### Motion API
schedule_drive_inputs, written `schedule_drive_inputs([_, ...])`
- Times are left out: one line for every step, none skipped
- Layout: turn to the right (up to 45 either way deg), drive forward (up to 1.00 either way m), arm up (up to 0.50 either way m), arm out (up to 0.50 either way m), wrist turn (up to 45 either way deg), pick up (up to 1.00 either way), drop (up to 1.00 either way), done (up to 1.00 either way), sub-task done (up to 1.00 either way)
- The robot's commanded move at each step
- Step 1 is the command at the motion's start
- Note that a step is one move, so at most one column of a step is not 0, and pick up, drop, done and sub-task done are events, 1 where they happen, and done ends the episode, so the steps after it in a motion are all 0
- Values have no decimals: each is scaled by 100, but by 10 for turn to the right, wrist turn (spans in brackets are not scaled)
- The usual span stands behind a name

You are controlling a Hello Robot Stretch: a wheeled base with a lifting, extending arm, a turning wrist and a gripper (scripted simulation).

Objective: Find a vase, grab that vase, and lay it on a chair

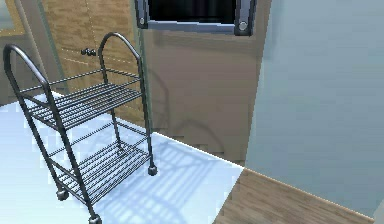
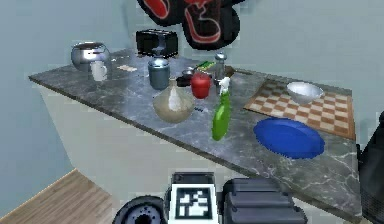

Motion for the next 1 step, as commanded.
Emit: schedule_drive_inputs([0,0,0,40,0,0,0,0,0])
